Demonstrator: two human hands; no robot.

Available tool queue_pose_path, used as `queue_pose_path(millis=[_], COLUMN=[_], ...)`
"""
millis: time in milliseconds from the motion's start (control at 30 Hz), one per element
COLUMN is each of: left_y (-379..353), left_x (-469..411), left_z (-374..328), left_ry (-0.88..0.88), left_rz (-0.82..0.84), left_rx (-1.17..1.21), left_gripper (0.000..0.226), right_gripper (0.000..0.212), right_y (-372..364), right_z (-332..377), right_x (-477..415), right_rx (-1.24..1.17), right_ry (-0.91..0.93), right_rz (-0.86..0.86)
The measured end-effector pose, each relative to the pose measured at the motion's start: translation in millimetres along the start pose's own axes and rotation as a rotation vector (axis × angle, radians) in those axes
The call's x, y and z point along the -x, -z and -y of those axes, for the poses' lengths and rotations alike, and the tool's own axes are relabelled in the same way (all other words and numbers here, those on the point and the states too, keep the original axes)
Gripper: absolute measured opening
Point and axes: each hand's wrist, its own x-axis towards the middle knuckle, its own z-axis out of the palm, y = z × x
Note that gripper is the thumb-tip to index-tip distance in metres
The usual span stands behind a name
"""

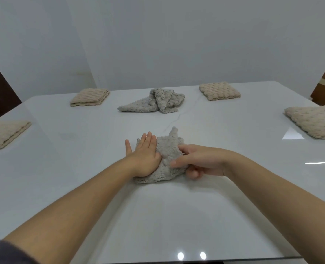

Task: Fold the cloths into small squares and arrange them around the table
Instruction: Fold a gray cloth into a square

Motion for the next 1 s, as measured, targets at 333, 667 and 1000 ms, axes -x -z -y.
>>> queue_pose_path(millis=[333, 667, 1000], left_y=[-13, -13, -9], left_x=[7, 9, 31], left_z=[1, 1, -31], left_ry=[-0.030, -0.027, -0.192], left_rz=[-0.163, -0.183, -0.295], left_rx=[-0.030, -0.038, 0.020], left_gripper=[0.060, 0.061, 0.062], right_gripper=[0.033, 0.021, 0.043], right_y=[-8, -8, -4], right_z=[-8, -22, -15], right_x=[2, 19, -1], right_rx=[-0.013, 0.086, 0.780], right_ry=[0.005, -0.075, 0.234], right_rz=[-0.180, -0.530, -0.824])
